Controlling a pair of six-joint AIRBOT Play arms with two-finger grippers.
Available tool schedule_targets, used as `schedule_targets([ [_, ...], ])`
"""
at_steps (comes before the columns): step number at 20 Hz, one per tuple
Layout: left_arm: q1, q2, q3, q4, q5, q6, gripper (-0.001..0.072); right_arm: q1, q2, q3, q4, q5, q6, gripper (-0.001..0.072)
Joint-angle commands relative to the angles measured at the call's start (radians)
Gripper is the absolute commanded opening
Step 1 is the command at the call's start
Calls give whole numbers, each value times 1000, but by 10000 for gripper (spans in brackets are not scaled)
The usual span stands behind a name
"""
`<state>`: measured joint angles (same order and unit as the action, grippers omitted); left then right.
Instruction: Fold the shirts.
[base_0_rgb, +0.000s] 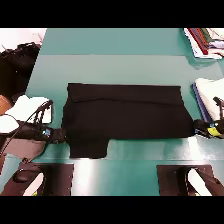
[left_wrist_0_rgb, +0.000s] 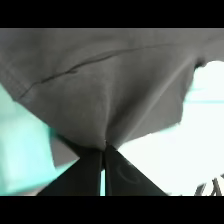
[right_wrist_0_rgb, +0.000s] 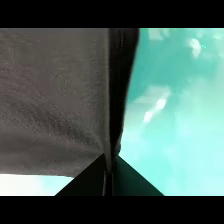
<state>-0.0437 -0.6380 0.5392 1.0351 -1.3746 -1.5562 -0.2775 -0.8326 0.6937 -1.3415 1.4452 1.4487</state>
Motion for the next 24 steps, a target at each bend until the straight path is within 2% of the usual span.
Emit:
schedule_targets([
  [1,0,91,26,-23,-177,-45,26,-3,127,19,-95,134,1,17],
  [3,0,67,86,-18,-140,-39,26,-7,149,49,-92,124,2,16],
  [5,0,6,154,6,-37,-12,26,-1,98,109,-63,107,2,16],
  [11,0,-378,359,32,267,90,27,116,-285,348,-37,-40,37,16],
  [16,0,-709,550,31,403,100,28,166,-592,548,66,-93,43,18],
  [19,0,-798,624,31,433,99,29,164,-719,661,143,-108,43,19],
  [20,0,-808,637,31,439,99,30,162,-753,696,161,-107,40,59],
  [21,0,-807,645,31,445,98,66,156,-781,730,187,-107,34,268],
  [22,0,-806,659,31,439,98,338,144,-800,757,217,-101,24,328],
  [23,0,-803,673,31,421,98,532,131,-808,776,245,-87,-9,328],
  [24,1,-800,690,31,390,98,549,114,-801,777,250,-78,-37,337],
])
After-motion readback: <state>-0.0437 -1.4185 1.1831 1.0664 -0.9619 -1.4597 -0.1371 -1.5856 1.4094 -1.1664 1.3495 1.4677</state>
